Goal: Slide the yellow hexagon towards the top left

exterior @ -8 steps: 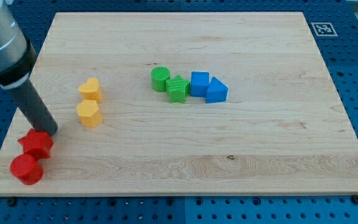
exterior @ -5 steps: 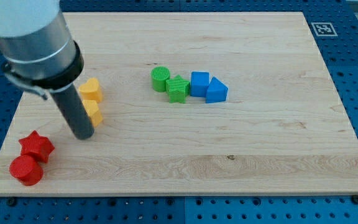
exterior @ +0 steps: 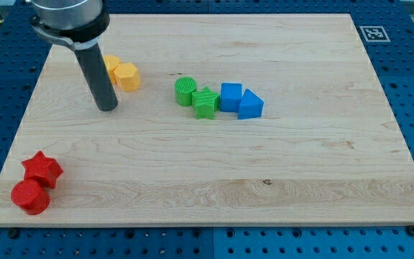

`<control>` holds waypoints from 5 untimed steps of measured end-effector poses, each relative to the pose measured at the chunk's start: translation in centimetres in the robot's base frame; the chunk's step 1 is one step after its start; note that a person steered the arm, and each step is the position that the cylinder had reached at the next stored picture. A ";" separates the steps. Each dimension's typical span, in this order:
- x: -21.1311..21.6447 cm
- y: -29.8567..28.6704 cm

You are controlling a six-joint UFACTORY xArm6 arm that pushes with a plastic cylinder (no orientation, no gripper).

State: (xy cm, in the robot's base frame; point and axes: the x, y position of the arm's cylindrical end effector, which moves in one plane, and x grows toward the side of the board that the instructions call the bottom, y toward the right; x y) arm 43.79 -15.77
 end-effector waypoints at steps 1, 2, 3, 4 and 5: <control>-1.6 5.4; -1.9 5.0; -2.8 3.8; -5.1 1.7; -9.2 0.9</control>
State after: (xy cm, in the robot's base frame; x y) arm 34.62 -14.87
